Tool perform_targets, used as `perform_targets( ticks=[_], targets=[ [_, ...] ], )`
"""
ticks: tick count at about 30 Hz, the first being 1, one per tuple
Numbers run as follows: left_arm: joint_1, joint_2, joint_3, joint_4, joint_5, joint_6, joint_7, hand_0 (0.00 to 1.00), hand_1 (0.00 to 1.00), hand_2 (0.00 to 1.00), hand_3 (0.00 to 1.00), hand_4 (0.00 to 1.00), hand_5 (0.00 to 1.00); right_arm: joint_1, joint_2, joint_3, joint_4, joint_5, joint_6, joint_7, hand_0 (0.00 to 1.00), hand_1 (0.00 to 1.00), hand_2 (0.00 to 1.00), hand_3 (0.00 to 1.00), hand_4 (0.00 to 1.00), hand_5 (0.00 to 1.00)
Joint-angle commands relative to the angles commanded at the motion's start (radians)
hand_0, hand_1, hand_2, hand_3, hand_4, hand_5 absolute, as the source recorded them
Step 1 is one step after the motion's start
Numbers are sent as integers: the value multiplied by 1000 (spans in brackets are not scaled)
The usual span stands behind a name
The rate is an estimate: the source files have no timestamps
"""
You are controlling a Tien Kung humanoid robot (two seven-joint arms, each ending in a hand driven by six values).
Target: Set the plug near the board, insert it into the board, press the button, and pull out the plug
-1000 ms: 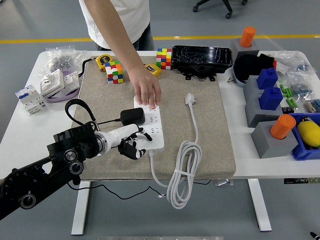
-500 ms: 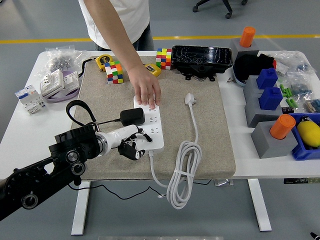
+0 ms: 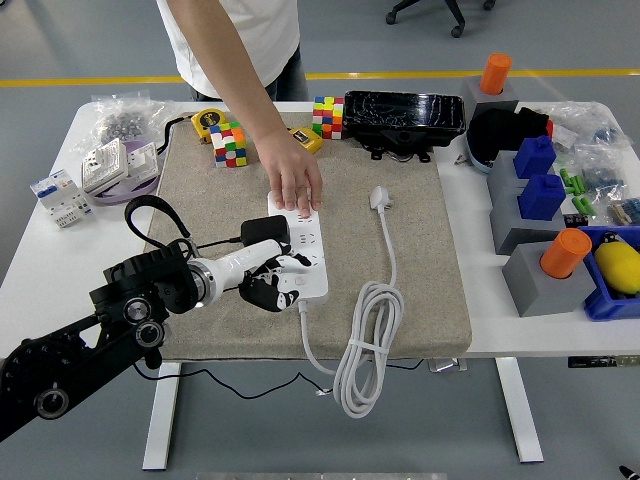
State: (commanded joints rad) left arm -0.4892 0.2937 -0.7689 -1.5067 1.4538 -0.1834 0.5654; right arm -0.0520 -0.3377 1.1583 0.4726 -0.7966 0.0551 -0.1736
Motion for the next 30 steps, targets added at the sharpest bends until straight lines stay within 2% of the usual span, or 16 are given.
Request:
perform_targets(
  ticks=[2, 4, 5, 8, 10, 11, 16, 17, 30],
  targets=[
    [2, 3, -4, -7, -2, 20, -21, 101, 71, 169, 756, 578, 2, 1, 0, 1, 1, 1, 0, 0, 754, 722, 729, 741, 998, 671],
    [3, 5, -4, -9, -12, 70, -68, 101, 71, 169, 756, 578, 2, 2, 0, 1, 2, 0, 0, 0, 754, 722, 729, 741, 998, 671],
    [4, 5, -6, -9, -16, 83, -82, 134, 73, 168, 692, 774, 54, 2, 0, 0, 1, 0, 0, 0, 754, 723, 729, 742, 998, 671],
    [9, 3, -10, -10, -14, 97, -97, 134, 73, 168, 692, 774, 54, 1, 1, 1, 1, 0, 0, 0, 754, 723, 729, 742, 998, 671],
    [13, 2, -11, -10, -14, 99, -96, 134, 73, 168, 692, 774, 54, 1, 2, 2, 0, 0, -1, 0, 754, 723, 729, 742, 998, 671],
    [14, 2, -11, -10, -14, 100, -95, 179, 111, 211, 688, 794, 95, 0, 2, 2, 0, 0, -1, 0, 754, 723, 729, 741, 998, 672],
    [19, 2, -19, -16, -17, 103, -95, 179, 111, 211, 688, 794, 95, -1, 3, 2, 0, 0, -1, 0, 754, 723, 729, 741, 998, 672],
    [19, 2, -22, -17, -18, 105, -97, 215, 163, 251, 646, 800, 132, -1, 3, 1, 0, 0, -1, 0, 754, 722, 729, 741, 998, 671],
    [20, 2, -29, -26, -19, 103, -90, 222, 173, 262, 642, 795, 156, -1, 4, 3, 0, 1, -1, 1, 754, 723, 729, 739, 998, 671]
  ],
)
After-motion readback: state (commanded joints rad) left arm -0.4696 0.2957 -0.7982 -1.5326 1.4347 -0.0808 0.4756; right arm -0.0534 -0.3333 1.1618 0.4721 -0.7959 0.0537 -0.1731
